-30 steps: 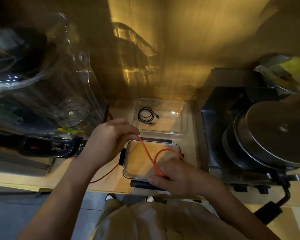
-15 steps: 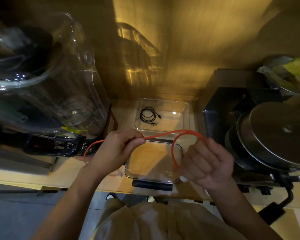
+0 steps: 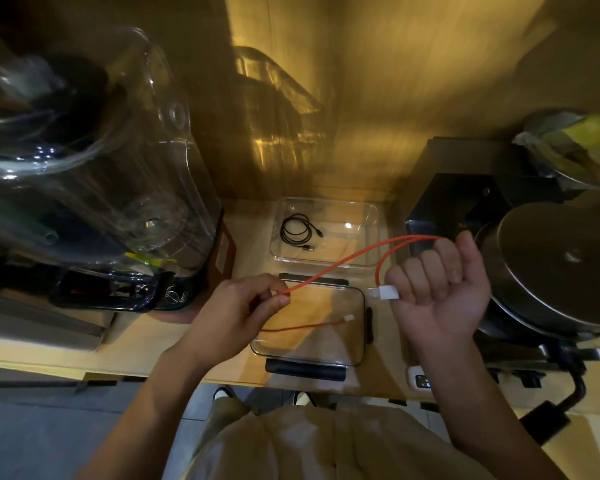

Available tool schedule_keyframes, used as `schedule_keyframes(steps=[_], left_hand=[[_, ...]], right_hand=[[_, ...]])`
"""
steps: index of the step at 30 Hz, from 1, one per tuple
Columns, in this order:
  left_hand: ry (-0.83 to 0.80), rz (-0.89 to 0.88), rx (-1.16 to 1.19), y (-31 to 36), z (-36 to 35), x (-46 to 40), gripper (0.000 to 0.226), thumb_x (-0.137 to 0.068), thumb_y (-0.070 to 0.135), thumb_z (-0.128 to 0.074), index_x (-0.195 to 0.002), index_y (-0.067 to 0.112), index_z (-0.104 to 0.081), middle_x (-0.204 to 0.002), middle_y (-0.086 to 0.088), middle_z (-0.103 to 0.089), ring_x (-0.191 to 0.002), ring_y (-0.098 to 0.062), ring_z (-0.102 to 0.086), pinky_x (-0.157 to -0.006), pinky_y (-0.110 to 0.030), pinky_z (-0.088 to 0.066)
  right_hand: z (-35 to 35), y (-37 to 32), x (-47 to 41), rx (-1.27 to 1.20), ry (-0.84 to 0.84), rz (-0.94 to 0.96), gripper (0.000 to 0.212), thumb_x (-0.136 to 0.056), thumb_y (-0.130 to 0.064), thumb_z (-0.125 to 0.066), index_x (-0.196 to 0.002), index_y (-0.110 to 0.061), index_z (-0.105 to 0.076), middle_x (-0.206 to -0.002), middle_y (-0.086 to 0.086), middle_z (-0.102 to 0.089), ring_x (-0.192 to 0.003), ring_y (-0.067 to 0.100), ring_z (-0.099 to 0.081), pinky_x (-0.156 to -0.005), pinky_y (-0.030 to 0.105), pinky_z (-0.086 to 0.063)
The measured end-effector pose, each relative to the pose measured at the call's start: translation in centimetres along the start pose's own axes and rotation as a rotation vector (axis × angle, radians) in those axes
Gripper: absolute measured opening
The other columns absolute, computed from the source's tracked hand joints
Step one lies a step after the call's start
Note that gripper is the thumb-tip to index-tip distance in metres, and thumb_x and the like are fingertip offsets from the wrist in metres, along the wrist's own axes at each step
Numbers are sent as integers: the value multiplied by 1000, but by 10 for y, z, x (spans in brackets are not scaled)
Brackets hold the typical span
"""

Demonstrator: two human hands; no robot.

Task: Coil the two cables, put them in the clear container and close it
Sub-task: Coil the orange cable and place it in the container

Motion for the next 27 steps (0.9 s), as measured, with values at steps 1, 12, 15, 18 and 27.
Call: schedule_keyframes(steps=[1,12,15,18,27], left_hand=[[-15,3,-2,2,-2,1,20,-95,46,-56,-100,30,-67,-64,6,-59,-60,-12,-58,-58,-39,-50],[-275,-121,-301,38,-26,7,36,-101,54,-37,-98,31,-65,-86,9,-68,-81,-9,-63,-69,-32,-49],[-277,-154,-348,50,-27,5,36,-100,56,-34,-101,35,-62,-90,11,-68,-83,-9,-63,-68,-32,-49],[-263,-191,-383,59,-25,1,35,-100,56,-32,-102,36,-62,-90,12,-67,-82,-8,-63,-66,-30,-48],[-239,-186,-427,61,-14,-5,28,-96,54,-50,-101,32,-66,-88,10,-68,-77,-10,-62,-62,-26,-42]], right_hand=[[1,0,-1,31,19,15,55,-103,-39,-34,-56,-15,-49,-42,-3,-27,-37,11,-25,-44,26,-20],[1,7,-6,340,229,96,51,-104,-46,-26,-65,-19,-46,-52,-5,-35,-48,12,-33,-52,27,-33],[3,15,-4,665,241,57,45,-104,-42,-28,-71,-17,-45,-57,-2,-40,-54,16,-39,-56,29,-37],[6,28,-1,1082,163,-21,43,-102,-38,-32,-70,-17,-50,-59,-1,-45,-55,17,-42,-55,27,-38],[21,57,19,1957,-279,-368,65,-89,-79,-17,-77,-28,-55,-64,0,-61,-60,9,-59,-58,38,-51]])
Point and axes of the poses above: each hand's wrist, its own x-axis away from the middle knuckle, its own z-axis out of the back of the hand, y = z × x, the point moved 4 cm from there along -x, towards the middle knuckle
